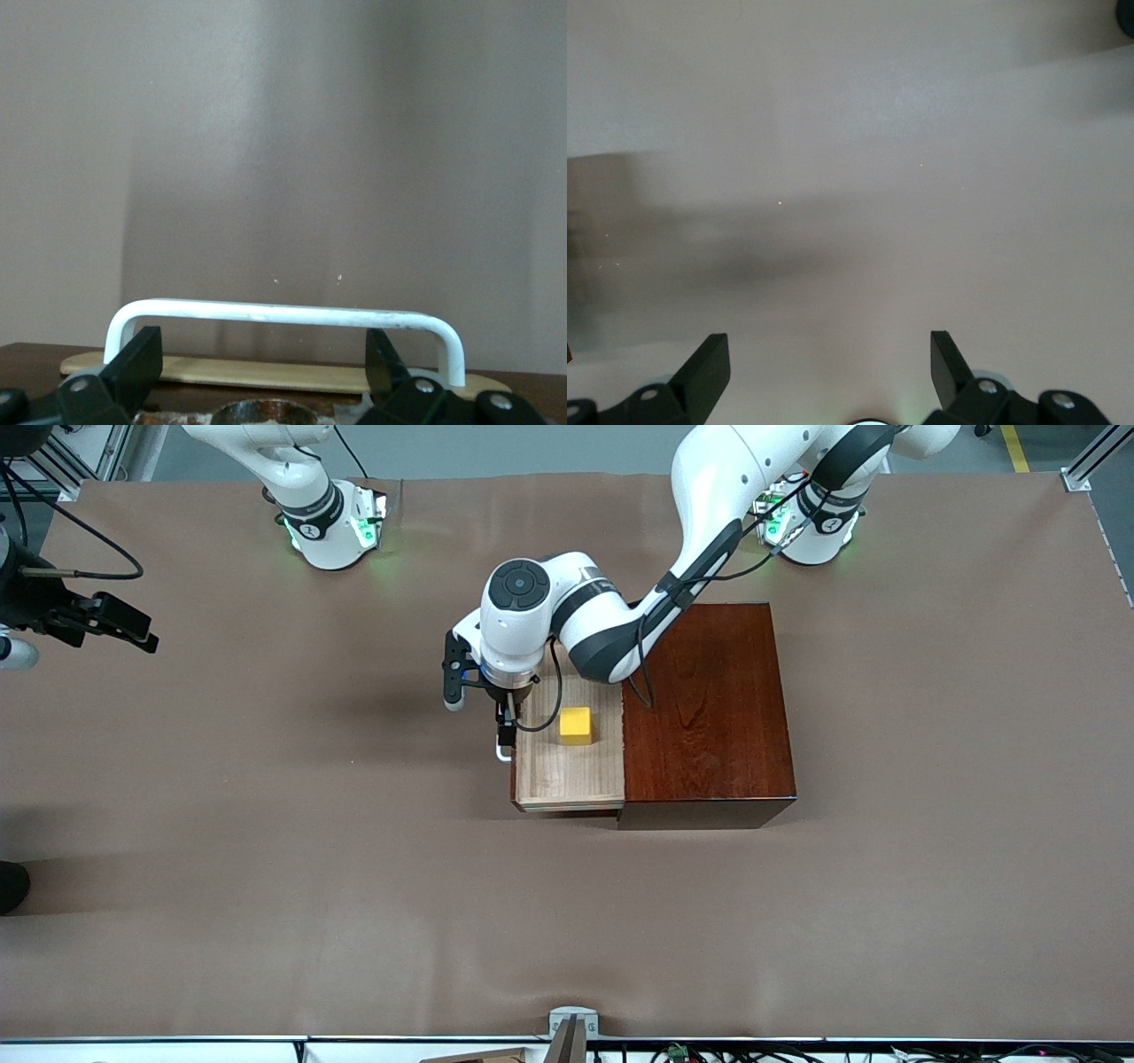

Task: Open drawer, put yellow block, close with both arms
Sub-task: 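Push the drawer shut with the left gripper against the handle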

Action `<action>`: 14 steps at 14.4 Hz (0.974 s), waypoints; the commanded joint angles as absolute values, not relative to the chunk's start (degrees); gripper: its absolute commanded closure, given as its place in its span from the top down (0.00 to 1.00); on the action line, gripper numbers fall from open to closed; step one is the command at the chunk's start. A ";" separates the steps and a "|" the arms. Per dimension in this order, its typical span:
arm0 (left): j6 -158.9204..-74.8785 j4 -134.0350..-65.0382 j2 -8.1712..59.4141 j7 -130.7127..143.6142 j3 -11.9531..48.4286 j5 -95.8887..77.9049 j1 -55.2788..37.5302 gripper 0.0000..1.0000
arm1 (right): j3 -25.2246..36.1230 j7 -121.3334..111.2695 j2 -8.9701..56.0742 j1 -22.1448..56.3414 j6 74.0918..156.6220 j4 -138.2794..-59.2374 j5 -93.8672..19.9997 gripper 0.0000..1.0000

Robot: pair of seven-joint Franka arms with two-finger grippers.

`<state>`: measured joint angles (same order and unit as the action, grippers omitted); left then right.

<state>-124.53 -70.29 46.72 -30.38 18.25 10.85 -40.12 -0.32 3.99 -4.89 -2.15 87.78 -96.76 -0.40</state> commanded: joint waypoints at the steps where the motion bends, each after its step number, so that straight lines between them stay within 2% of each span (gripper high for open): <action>1: -114.72 -70.75 44.92 -29.18 16.96 11.87 -40.34 1.00 | -0.79 4.83 -4.75 -2.81 87.01 -96.42 -1.32 1.00; 7: -103.82 -70.75 43.07 -29.44 16.00 16.96 -40.34 1.00 | -0.79 4.57 -4.75 -2.72 87.01 -95.54 -1.32 1.00; 14: -94.76 -70.84 41.66 -29.62 15.73 21.18 -39.99 1.00 | -0.79 4.66 -4.75 -2.90 87.01 -95.54 -1.32 1.00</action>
